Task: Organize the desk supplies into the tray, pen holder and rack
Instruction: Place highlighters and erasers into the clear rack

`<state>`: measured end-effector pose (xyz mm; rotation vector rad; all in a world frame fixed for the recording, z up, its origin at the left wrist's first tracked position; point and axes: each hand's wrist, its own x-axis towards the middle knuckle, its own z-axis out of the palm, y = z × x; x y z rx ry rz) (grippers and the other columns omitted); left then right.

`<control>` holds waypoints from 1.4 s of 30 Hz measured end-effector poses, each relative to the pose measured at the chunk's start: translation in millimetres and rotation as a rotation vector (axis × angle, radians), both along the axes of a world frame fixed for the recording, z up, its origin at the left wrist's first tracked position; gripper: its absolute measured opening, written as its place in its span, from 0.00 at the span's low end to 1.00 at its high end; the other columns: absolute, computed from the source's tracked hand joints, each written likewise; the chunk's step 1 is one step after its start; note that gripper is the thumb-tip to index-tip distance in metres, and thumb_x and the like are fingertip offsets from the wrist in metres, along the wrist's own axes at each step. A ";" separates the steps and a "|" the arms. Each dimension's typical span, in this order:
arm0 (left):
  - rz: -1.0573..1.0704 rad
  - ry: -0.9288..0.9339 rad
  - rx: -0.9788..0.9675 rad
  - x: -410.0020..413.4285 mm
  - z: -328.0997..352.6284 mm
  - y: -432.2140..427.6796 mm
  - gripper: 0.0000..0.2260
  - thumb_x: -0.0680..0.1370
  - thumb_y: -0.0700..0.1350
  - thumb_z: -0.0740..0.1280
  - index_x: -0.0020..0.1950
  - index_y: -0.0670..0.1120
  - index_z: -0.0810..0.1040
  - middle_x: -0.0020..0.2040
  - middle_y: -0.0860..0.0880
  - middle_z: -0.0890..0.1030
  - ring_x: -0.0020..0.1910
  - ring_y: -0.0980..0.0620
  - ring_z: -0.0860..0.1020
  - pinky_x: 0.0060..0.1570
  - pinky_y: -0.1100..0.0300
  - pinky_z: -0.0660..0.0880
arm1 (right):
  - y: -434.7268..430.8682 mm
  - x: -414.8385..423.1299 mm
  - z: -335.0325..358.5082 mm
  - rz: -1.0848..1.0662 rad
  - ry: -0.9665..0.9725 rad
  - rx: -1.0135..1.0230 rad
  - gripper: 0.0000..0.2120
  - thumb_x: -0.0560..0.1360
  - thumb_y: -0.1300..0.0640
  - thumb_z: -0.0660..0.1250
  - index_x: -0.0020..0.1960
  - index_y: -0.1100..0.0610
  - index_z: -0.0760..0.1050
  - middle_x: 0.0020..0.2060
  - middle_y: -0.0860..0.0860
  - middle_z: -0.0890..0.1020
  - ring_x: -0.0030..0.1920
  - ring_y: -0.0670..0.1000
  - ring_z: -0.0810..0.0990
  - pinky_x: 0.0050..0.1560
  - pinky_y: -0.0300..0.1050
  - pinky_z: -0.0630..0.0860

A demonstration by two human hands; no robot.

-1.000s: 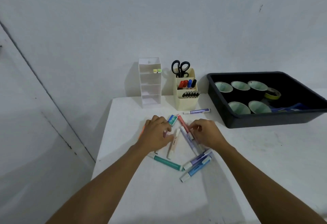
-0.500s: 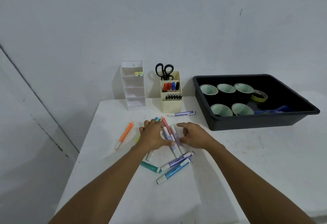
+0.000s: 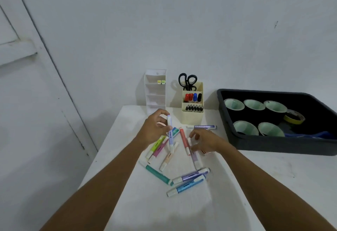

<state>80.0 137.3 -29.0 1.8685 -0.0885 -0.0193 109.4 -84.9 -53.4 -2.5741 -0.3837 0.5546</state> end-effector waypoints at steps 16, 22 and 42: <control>0.155 -0.361 -0.033 46.6 61.4 87.9 0.08 0.77 0.38 0.69 0.54 0.47 0.78 0.45 0.46 0.83 0.42 0.51 0.81 0.36 0.59 0.80 | 104.9 25.0 122.3 -0.129 -0.692 0.689 0.08 0.75 0.63 0.69 0.52 0.53 0.79 0.45 0.45 0.83 0.46 0.43 0.82 0.47 0.30 0.77; 0.254 -0.661 0.054 60.2 95.3 97.7 0.07 0.77 0.41 0.69 0.50 0.52 0.76 0.44 0.62 0.81 0.45 0.60 0.81 0.45 0.61 0.79 | 138.9 45.7 145.3 -0.096 -1.061 0.598 0.06 0.76 0.60 0.68 0.52 0.54 0.80 0.48 0.42 0.83 0.48 0.39 0.78 0.49 0.35 0.73; 0.194 -0.564 0.662 105.1 60.6 79.3 0.05 0.80 0.43 0.64 0.55 0.47 0.73 0.42 0.45 0.81 0.32 0.48 0.74 0.35 0.57 0.73 | 136.7 93.2 64.0 -0.105 -1.002 0.287 0.27 0.68 0.75 0.69 0.63 0.56 0.76 0.65 0.56 0.71 0.61 0.54 0.71 0.54 0.37 0.70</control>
